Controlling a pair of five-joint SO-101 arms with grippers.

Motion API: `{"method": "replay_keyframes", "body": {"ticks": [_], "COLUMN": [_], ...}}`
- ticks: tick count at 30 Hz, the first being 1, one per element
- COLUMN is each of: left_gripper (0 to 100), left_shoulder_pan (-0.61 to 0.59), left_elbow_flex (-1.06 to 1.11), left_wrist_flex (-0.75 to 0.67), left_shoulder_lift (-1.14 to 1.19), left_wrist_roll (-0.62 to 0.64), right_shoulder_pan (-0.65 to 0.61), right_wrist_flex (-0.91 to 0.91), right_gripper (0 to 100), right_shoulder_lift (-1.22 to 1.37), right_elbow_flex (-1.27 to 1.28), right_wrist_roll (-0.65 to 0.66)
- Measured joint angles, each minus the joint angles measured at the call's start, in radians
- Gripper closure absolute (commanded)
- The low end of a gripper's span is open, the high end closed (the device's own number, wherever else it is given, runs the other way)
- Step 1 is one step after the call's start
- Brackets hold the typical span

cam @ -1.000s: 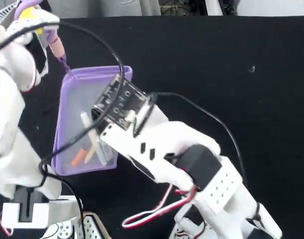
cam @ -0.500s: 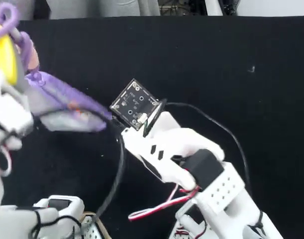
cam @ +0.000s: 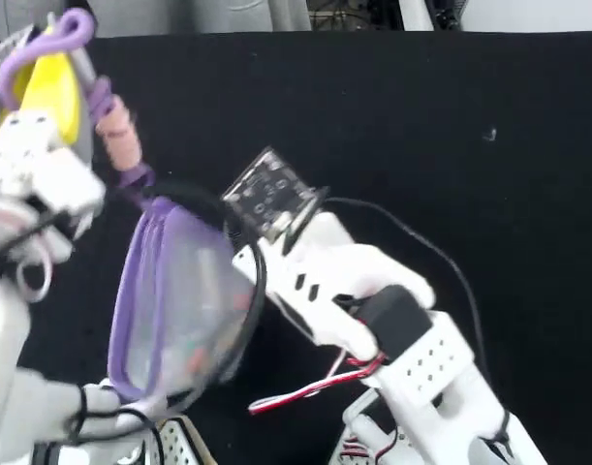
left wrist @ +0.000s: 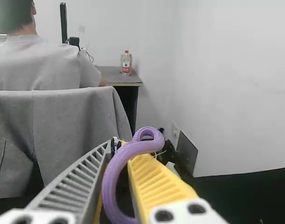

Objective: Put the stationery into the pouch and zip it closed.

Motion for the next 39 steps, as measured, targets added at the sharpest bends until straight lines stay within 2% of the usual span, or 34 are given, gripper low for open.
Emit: {"method": "replay_keyframes", "body": {"ticks": [5,10,17,21,29,39], "left_gripper": [97,97,97,97,97,97], "left_shoulder_pan": [0.000,0.000,-0.003,-0.003,0.000,0.000], "left_elbow_flex": [0.000,0.002,0.002,0.002,0.002,0.000], "left_wrist_flex": [-0.095,-0.124,-0.107,-0.035,0.107,0.124], "left_shoulder_lift": [0.114,0.198,0.233,0.253,0.272,0.272], "left_wrist_roll": [0.000,0.000,0.000,0.000,0.000,0.000], "right_shoulder_pan": [0.025,0.028,0.020,-0.057,-0.097,-0.144], "right_wrist_flex": [0.110,0.129,0.129,0.124,-0.015,-0.264], "right_gripper": [76.5,76.5,76.5,76.5,76.5,76.5], "right_shoulder_lift": [0.000,0.000,0.000,-0.002,-0.002,-0.002], "right_elbow_flex": [-0.097,-0.106,-0.106,-0.074,0.061,0.229], "right_wrist_roll": [0.000,0.023,0.025,0.025,0.025,0.023]}}
